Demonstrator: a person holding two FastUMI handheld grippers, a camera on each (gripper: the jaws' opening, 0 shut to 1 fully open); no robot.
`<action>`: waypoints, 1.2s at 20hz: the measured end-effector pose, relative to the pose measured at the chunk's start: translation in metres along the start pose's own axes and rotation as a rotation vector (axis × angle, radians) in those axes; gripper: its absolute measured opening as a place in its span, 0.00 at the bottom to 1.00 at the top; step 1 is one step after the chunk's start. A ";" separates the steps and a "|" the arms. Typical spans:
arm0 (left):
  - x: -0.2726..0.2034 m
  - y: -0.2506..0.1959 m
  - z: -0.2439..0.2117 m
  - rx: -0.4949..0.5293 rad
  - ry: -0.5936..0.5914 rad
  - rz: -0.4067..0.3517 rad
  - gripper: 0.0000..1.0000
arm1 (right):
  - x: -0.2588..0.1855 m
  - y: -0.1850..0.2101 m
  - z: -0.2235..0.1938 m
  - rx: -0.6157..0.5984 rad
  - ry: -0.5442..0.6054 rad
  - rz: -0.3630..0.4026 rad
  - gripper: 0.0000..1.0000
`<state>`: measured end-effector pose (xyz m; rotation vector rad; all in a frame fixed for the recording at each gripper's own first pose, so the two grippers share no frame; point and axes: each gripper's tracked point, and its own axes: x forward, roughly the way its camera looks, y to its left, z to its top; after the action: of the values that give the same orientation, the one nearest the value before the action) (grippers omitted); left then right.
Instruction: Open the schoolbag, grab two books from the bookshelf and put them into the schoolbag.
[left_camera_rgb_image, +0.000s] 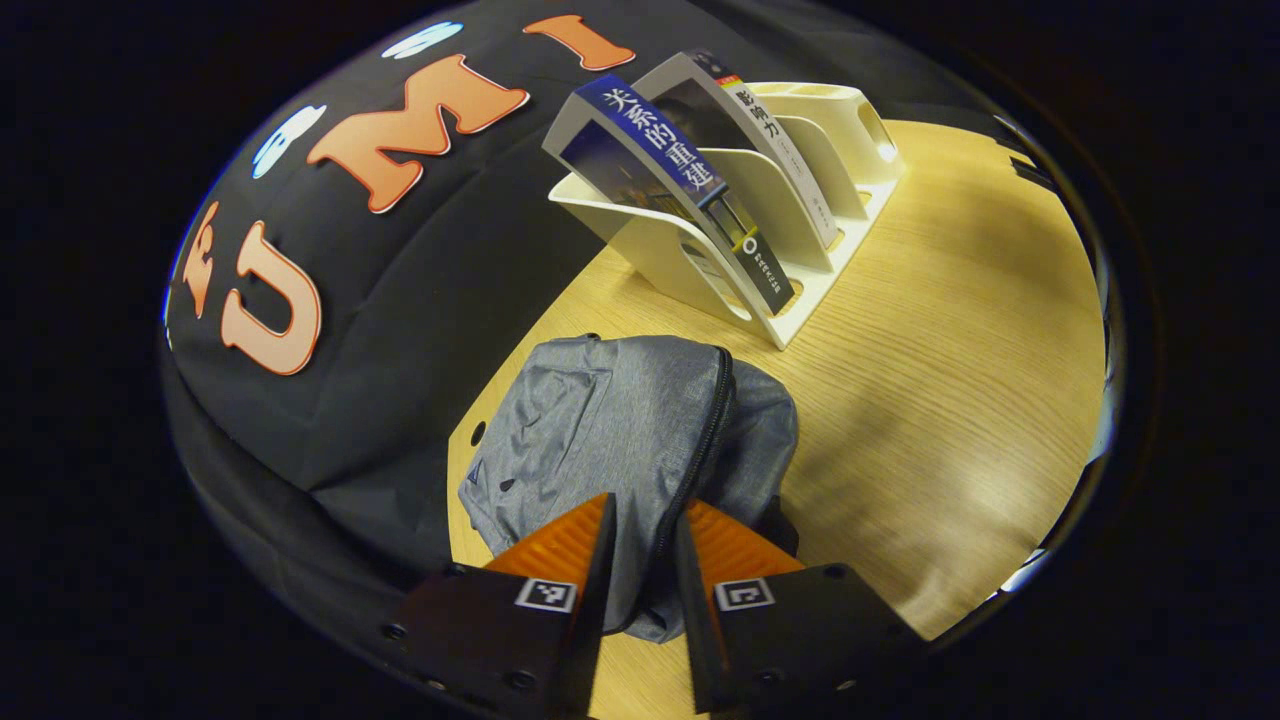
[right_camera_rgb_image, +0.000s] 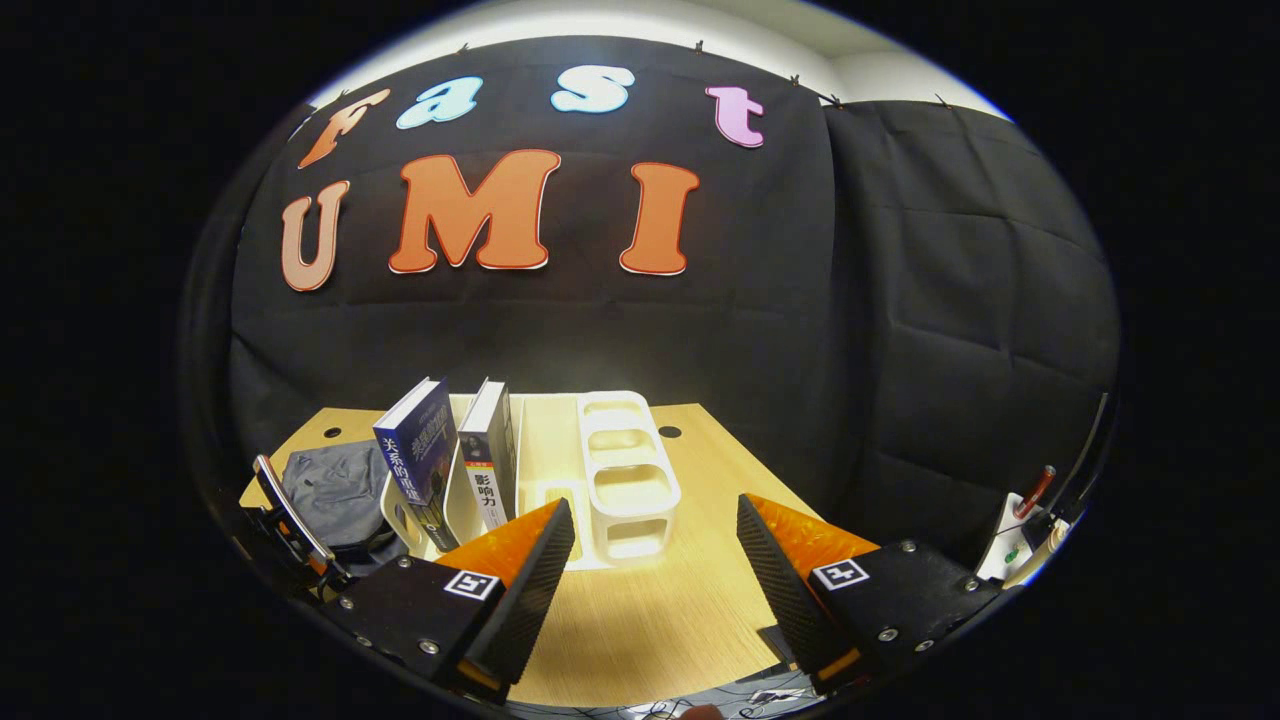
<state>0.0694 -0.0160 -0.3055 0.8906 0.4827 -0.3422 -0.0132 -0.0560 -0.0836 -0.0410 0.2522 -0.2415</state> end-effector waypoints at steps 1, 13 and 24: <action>-0.002 0.001 0.001 -0.003 0.010 -0.006 0.26 | -0.001 0.002 0.001 0.012 -0.002 0.005 0.98; -0.001 0.012 0.014 -0.001 0.078 -0.204 0.01 | 0.017 0.023 0.009 0.057 0.008 0.047 0.97; -0.021 0.127 0.063 0.052 -0.020 -0.183 0.01 | 0.009 0.059 0.023 0.092 -0.006 0.056 0.98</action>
<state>0.1281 0.0097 -0.1771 0.8950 0.5396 -0.5323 0.0149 -0.0006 -0.0672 0.0562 0.2354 -0.1970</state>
